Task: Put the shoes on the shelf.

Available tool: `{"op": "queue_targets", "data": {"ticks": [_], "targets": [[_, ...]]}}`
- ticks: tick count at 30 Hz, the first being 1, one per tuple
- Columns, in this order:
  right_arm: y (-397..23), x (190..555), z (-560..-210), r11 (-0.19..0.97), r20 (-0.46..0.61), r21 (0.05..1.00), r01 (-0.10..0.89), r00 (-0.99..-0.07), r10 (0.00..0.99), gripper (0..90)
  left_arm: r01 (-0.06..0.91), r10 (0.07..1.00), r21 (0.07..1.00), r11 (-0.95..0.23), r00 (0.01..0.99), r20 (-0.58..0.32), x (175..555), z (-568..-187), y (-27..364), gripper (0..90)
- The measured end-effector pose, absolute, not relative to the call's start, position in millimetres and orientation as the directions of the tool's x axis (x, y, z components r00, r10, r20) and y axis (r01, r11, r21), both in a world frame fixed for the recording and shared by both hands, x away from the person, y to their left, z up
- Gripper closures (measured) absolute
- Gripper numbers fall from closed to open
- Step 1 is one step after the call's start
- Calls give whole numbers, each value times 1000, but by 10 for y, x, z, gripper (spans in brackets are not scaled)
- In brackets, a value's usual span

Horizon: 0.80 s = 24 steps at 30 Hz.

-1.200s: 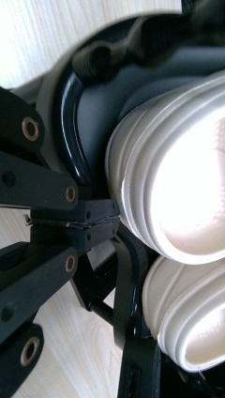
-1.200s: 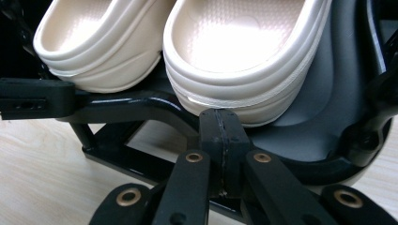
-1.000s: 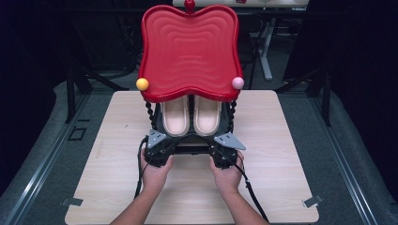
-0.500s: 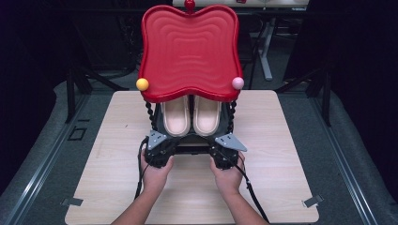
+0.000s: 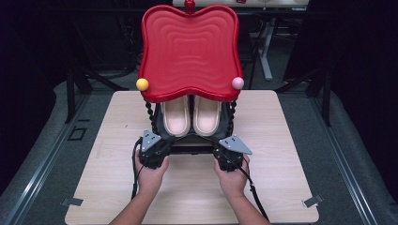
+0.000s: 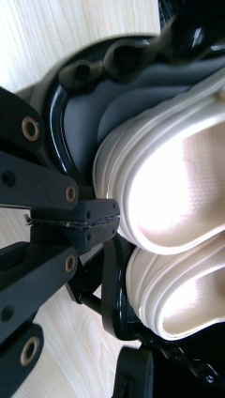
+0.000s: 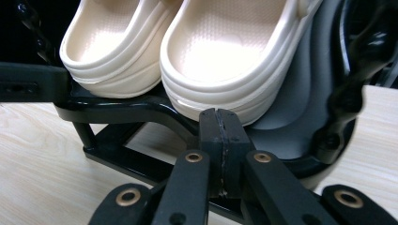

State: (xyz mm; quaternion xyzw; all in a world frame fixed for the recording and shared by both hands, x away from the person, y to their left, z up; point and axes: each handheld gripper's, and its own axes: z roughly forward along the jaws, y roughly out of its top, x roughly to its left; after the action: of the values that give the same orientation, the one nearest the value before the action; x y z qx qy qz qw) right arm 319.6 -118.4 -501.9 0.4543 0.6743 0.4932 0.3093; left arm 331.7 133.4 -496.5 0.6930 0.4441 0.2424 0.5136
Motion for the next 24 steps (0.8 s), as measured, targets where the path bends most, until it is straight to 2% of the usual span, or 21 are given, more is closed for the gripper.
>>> {"op": "queue_targets", "data": {"ticks": [13, 24], "targets": [[-1342, 3038, -4920, 123, 4, 949, 289, -401, 916, 894, 364, 870, 928, -80, 479, -113, 3188, -4892, 1546, 900], [-1561, 2864, -4826, 133, -4, 948, 288, -407, 913, 876, 356, 887, 931, -80, 452, -97, 3006, -4799, 1938, 896]]}}
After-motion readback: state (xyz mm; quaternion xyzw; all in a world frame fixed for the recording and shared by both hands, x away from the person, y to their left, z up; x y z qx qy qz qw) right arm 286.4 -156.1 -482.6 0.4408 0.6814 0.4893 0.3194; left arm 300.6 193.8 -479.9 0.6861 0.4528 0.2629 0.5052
